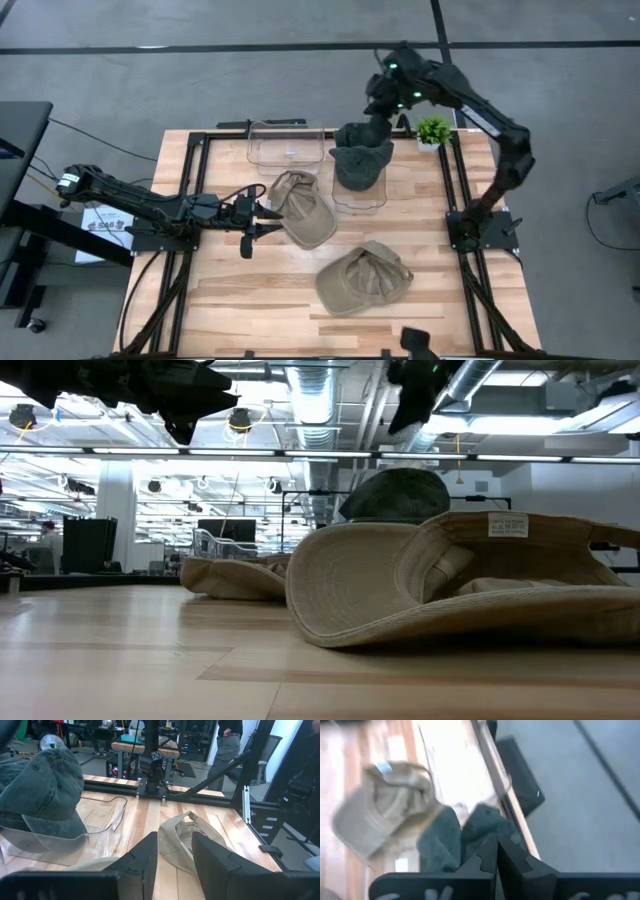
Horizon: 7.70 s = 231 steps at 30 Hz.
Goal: Pick & Place hat
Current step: Put the bottom brown cap into the left transparent bin
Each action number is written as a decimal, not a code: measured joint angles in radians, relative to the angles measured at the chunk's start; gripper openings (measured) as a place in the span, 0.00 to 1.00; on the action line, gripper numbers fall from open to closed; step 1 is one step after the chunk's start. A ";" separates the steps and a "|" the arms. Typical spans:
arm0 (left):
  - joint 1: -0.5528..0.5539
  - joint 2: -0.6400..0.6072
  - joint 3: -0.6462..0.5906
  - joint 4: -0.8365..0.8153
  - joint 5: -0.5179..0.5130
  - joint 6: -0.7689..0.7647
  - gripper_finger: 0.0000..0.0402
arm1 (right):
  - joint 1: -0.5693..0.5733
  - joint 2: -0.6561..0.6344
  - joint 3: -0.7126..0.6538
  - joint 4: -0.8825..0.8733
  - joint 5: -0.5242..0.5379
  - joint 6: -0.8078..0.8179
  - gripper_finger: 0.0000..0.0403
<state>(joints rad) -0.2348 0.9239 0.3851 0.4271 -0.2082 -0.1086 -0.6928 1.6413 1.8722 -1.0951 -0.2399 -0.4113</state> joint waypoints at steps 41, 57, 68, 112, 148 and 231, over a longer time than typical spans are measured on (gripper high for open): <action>-0.042 0.552 0.000 0.444 0.000 -0.190 0.29 | 1.151 -0.428 -1.159 0.788 0.949 0.898 0.00; -0.154 0.847 0.128 0.661 0.001 -0.342 0.29 | 1.502 -0.213 -1.158 0.883 1.192 1.253 0.00; -0.158 0.909 0.212 0.654 -0.038 -0.372 0.29 | 1.734 -0.212 -1.157 0.978 1.362 1.312 0.00; -0.145 1.029 0.275 0.572 -0.061 -0.368 0.29 | 1.791 -0.212 -1.157 0.973 1.408 1.329 0.00; -0.153 1.029 0.275 0.537 -0.038 -0.372 0.29 | 1.790 -0.212 -1.157 0.972 1.392 1.329 0.00; -0.408 0.474 0.076 0.468 -0.480 -0.105 0.04 | 1.366 -0.162 -1.158 1.343 1.514 0.913 0.00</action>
<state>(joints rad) -0.6431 1.3974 0.4608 0.8953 -0.6884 -0.2141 0.6735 1.4792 0.7143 0.2479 1.2737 0.5017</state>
